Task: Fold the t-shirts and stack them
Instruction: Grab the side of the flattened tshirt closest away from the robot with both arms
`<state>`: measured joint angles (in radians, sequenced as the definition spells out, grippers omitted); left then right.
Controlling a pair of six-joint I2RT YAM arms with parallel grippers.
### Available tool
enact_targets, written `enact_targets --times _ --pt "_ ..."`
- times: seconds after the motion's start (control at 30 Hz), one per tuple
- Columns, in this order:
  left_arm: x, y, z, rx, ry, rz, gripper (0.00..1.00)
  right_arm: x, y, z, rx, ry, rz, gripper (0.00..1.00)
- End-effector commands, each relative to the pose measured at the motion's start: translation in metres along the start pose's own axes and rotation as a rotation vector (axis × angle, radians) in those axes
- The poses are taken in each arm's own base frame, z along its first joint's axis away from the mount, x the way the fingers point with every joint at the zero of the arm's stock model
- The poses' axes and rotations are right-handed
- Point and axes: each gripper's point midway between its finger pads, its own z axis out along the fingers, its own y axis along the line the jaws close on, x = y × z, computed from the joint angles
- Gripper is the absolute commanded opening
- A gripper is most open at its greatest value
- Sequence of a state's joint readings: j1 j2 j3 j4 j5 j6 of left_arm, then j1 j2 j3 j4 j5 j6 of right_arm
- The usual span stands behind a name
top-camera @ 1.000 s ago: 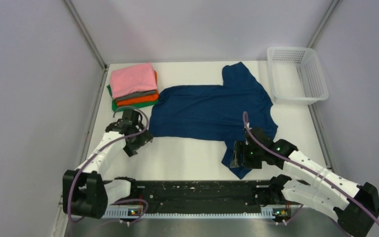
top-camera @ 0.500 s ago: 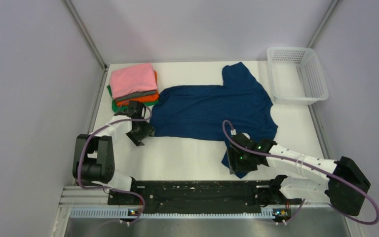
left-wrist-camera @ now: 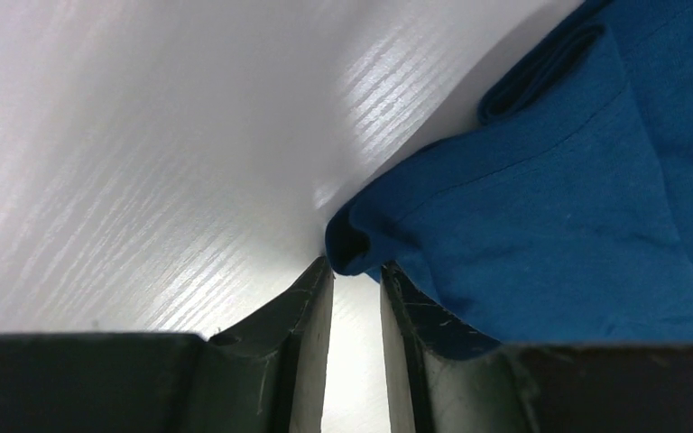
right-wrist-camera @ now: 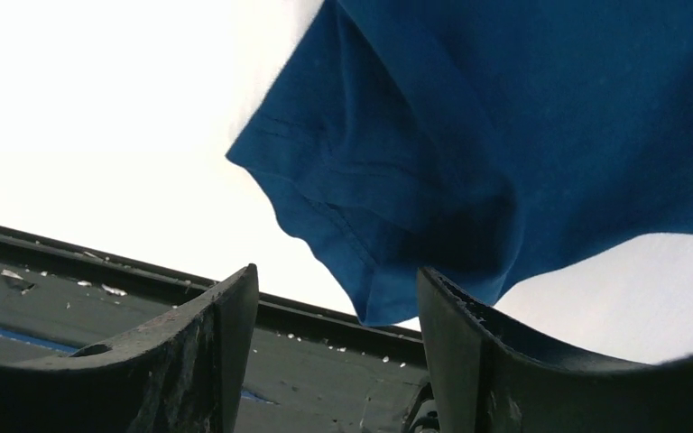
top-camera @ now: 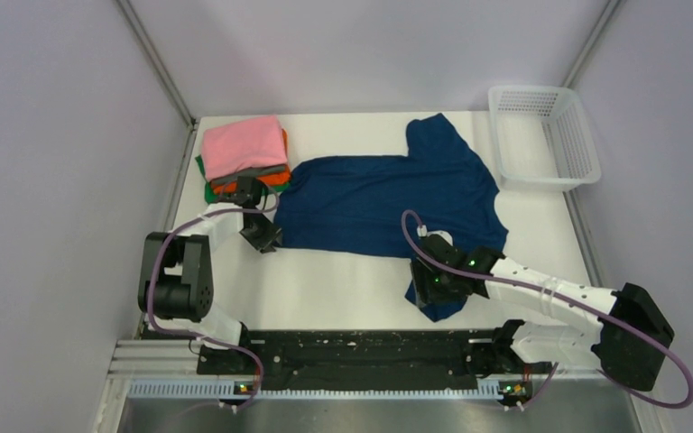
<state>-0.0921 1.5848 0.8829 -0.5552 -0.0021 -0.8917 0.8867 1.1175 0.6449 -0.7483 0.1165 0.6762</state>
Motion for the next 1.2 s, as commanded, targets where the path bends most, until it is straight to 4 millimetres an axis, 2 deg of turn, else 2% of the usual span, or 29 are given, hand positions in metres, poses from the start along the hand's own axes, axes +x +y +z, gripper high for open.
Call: enact_targets --times 0.0,0.13,0.27,0.4,0.47,0.6,0.9,1.03,1.17 --pt "0.003 0.005 0.018 -0.024 0.016 -0.001 0.3 -0.015 0.01 -0.009 -0.017 -0.03 -0.053 0.64" --pt "0.005 -0.002 0.015 -0.004 0.044 0.027 0.29 -0.014 0.011 -0.01 -0.022 -0.021 -0.063 0.64" --pt "0.004 0.002 -0.007 0.007 0.013 0.028 0.32 -0.014 0.006 -0.012 0.001 -0.019 -0.07 0.64" --pt "-0.011 0.01 -0.027 -0.02 -0.081 0.025 0.37 -0.017 0.007 -0.011 0.004 -0.028 -0.055 0.65" --pt "-0.016 0.013 -0.031 -0.032 -0.107 0.014 0.38 -0.018 0.007 -0.01 0.005 -0.03 -0.054 0.65" --pt "-0.022 0.011 -0.025 -0.039 -0.112 0.004 0.38 -0.021 0.009 -0.009 0.007 -0.032 -0.059 0.65" --pt "-0.017 0.004 0.009 -0.06 -0.039 0.001 0.39 -0.015 0.007 -0.005 0.013 -0.011 -0.055 0.65" --pt "-0.014 0.002 0.013 -0.043 -0.021 0.007 0.39 -0.011 0.006 -0.004 0.013 -0.001 -0.046 0.64" --pt "-0.019 -0.004 0.009 -0.028 -0.04 0.013 0.39 -0.012 0.006 -0.006 0.016 -0.006 -0.04 0.64"
